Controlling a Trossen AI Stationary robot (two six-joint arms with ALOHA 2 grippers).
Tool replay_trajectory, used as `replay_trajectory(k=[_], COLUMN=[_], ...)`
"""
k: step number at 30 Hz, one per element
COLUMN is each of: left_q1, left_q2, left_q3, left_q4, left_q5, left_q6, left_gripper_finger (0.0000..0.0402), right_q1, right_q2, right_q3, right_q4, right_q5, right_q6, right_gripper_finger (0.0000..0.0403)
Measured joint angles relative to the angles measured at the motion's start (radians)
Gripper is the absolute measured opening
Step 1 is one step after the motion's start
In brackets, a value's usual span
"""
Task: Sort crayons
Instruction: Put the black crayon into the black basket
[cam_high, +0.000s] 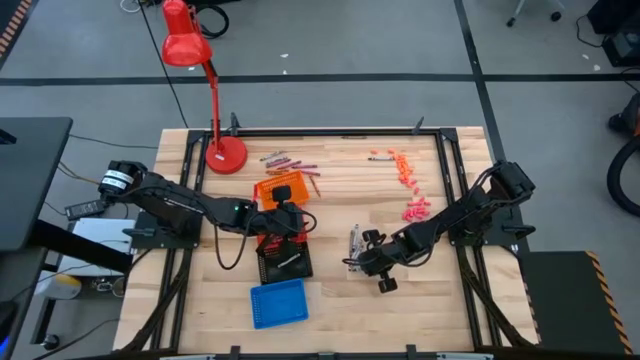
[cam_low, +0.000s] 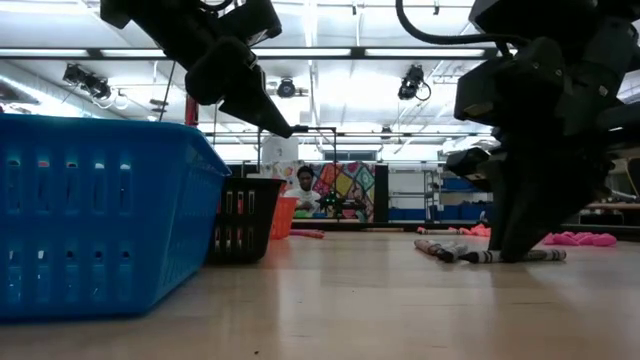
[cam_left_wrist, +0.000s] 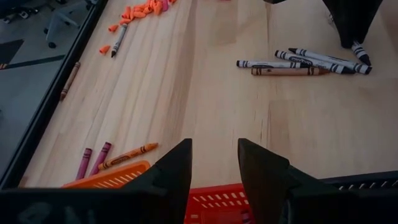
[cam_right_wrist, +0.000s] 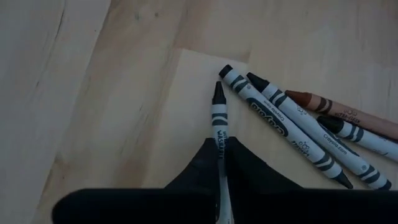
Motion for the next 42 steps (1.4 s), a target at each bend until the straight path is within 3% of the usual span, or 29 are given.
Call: replay_trajectory(k=[11, 17, 22, 27, 32, 42], left_q1=[0.000, 0.000, 0.000, 0.000, 0.002, 0.003], left_q2=[0.000, 0.000, 0.000, 0.000, 0.007, 0.119], left_q3=[0.000, 0.000, 0.000, 0.000, 0.000, 0.000], left_q4=[0.001, 0.005, 0.041, 0.065, 0.185, 0.544], left_q5=[0.000, 0.053, 0.057, 0.057, 0.146, 0.189], left_q6=[-0.014, -0.018, -0.015, 0.007, 0.060, 0.185], left_gripper_finger=[0.0141, 0.0141, 0.0141, 0.0141, 0.0141, 0.0141], right_q1=[-0.025, -0.034, -0.046, -0.045, -0.045, -0.043], right_q2=[-0.015, -0.039, -0.132, -0.238, -0.315, -0.315], right_q3=[0.080, 0.136, 0.143, 0.143, 0.067, -0.152], right_q4=[-0.101, -0.152, -0.149, -0.120, 0.155, 0.924], right_q5=[-0.011, 0.008, 0.100, 0.258, 0.350, 0.335], right_q6=[-0.011, -0.042, -0.037, -0.035, -0.100, -0.364], right_gripper_finger=[0.0026, 0.0028, 0.0028, 0.0028, 0.0028, 0.0028])
